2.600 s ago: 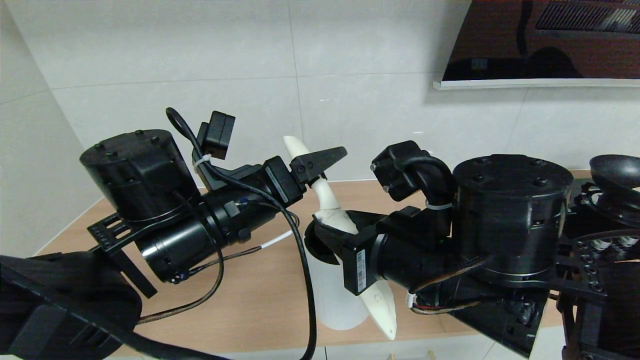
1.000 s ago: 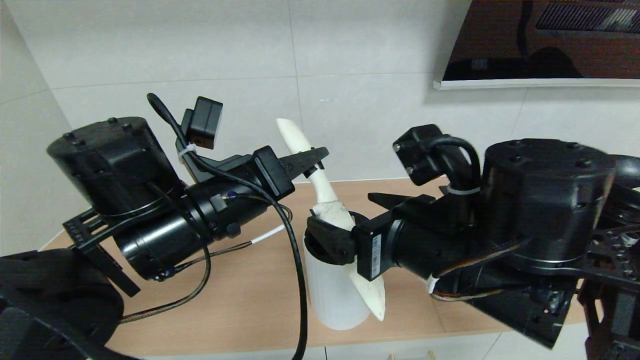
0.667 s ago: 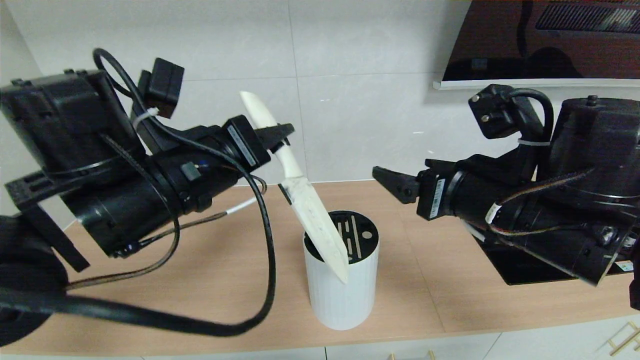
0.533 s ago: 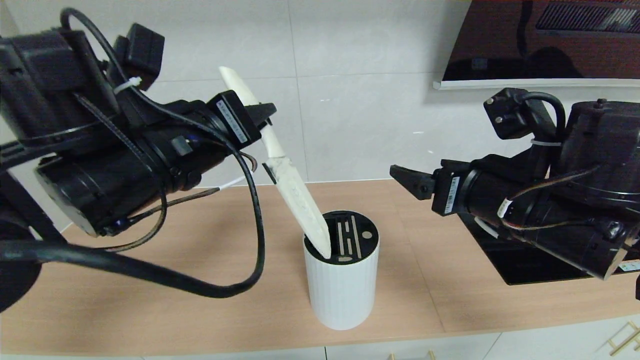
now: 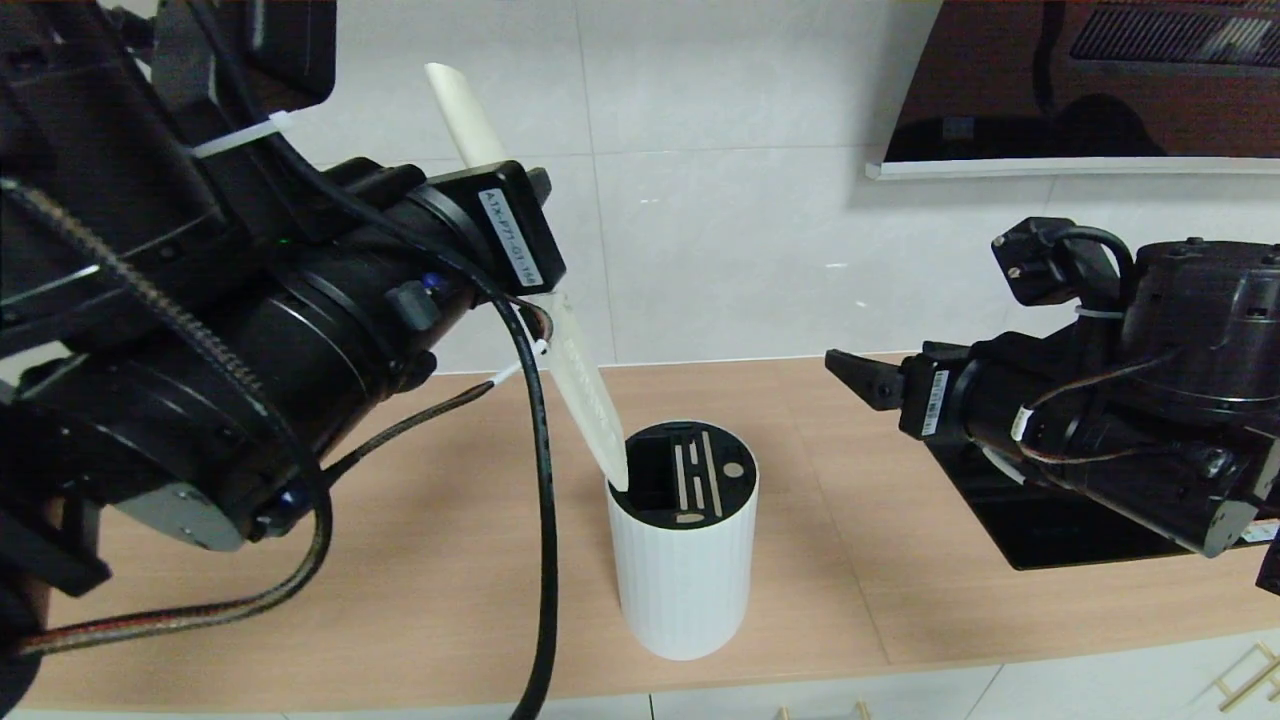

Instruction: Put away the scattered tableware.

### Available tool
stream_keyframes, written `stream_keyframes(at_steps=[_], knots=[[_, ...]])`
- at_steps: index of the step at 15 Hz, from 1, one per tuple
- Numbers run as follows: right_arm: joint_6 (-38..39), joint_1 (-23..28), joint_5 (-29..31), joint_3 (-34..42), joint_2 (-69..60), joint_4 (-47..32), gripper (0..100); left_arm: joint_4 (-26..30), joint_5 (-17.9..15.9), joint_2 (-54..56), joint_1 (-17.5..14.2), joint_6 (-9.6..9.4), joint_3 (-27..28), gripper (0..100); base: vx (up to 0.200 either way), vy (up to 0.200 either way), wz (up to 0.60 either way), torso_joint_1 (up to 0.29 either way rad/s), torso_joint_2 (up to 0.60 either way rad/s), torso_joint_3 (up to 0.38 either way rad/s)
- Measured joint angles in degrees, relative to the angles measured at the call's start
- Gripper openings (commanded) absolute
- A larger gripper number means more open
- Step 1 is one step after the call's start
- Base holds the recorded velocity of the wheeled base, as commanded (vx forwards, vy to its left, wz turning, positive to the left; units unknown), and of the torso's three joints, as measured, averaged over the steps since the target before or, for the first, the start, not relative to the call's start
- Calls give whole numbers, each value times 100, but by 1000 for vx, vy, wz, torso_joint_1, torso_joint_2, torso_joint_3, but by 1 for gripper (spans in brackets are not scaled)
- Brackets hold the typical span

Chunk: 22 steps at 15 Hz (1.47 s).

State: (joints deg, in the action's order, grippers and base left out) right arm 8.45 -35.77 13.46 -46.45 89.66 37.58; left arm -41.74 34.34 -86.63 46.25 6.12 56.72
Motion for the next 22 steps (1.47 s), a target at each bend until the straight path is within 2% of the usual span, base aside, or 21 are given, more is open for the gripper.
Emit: stream_keyframes(at_steps=[1,4,7,9,12,16,22], knots=[[0,2,0,9,11,-1,100,-76,269,-69,72,-87,-22,0,0,0,0,0,0,0],[4,20,4,48,35,0,100,-482,679,-397,165,-256,-74,0,0,0,0,0,0,0],[6,20,6,63,118,2,100,-1538,877,-879,193,-533,-69,0,0,0,0,0,0,0],[6,20,6,65,163,10,100,-1704,951,-1081,199,-656,-68,0,0,0,0,0,0,0],[15,20,6,85,199,12,100,-1760,958,-1329,193,-647,-59,0,0,0,0,0,0,0],[13,20,9,100,221,10,100,-2148,958,-1718,190,-641,-33,0,0,0,0,0,0,0],[17,20,9,111,223,10,100,-2163,962,-2013,182,-639,-55,0,0,0,0,0,0,0]])
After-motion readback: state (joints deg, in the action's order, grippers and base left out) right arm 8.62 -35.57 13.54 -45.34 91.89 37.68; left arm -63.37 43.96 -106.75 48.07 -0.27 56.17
